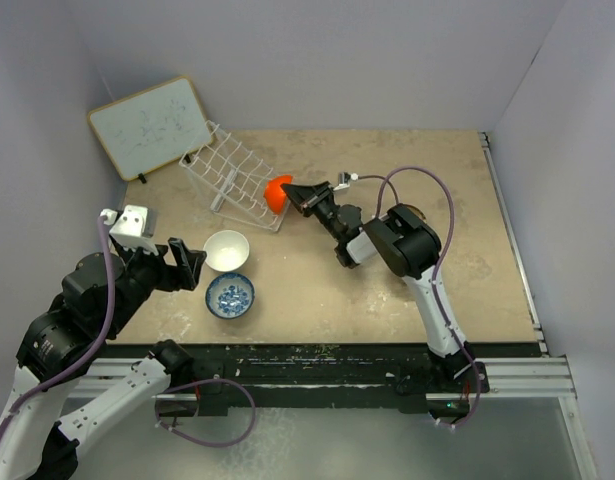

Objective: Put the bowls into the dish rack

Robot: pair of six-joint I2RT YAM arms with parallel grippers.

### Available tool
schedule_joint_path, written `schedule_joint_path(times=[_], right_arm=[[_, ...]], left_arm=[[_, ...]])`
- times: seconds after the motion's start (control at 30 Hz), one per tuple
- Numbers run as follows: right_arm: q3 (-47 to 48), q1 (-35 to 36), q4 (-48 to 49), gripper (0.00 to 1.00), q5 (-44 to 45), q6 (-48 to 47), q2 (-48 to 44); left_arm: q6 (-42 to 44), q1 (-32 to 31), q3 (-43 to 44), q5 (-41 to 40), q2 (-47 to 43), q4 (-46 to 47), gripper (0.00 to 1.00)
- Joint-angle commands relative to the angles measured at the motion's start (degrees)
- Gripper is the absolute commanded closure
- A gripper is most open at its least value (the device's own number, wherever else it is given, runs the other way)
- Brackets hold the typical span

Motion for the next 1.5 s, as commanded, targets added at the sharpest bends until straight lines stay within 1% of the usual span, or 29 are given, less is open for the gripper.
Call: schedule_joint_path(times=[0.0, 0.17, 0.27, 0.47, 0.67, 0.9, 1.07, 1.27, 1.47], right_arm=[[6.4, -1.0, 18.3, 1.0, -9.4, -1.6, 2.1], [6.3, -0.9, 18.2, 1.0, -14.6, -3.0, -0.1], [4.6, -0.9, 18.2, 1.0, -15.9, -3.6, -2.7], [2.8, -1.0, 18.2, 1.0, -16.1, -3.5, -7.0], [1.1, -0.2, 18.2, 1.0, -11.8, -2.9, -9.5], [0.0, 2.6, 18.3, 1.0, -3.1, -0.6, -7.1], [3.5, 3.3, 18.3, 1.0, -1.3, 0.7, -4.9], [2.8, 3.3, 18.3, 1.0, 1.0, 1.0, -4.0], [4.6, 3.4, 18.4, 1.0, 0.8, 3.9, 0.2]], left_arm=[[1.5, 0.3, 0.7, -0.5, 0.7, 2.5, 0.17], [1.6, 0.2, -0.1, -0.2, 1.1, 3.7, 0.17], [1.3, 0.3, -0.3, 0.3, 1.6, 4.0, 0.17], [1.0, 0.2, -0.5, 0.9, 2.1, 4.8, 0.18], [1.2, 0.3, -0.2, 1.3, 3.4, 5.2, 0.18], [1.5, 0.2, 0.6, 1.8, 3.9, 5.5, 0.18], [1.8, 0.2, 1.4, 1.6, 3.6, 4.5, 0.18], [1.7, 0.3, 1.4, 1.1, 2.9, 3.7, 0.18], [1.4, 0.2, 0.9, 1.4, 3.1, 4.0, 0.18]])
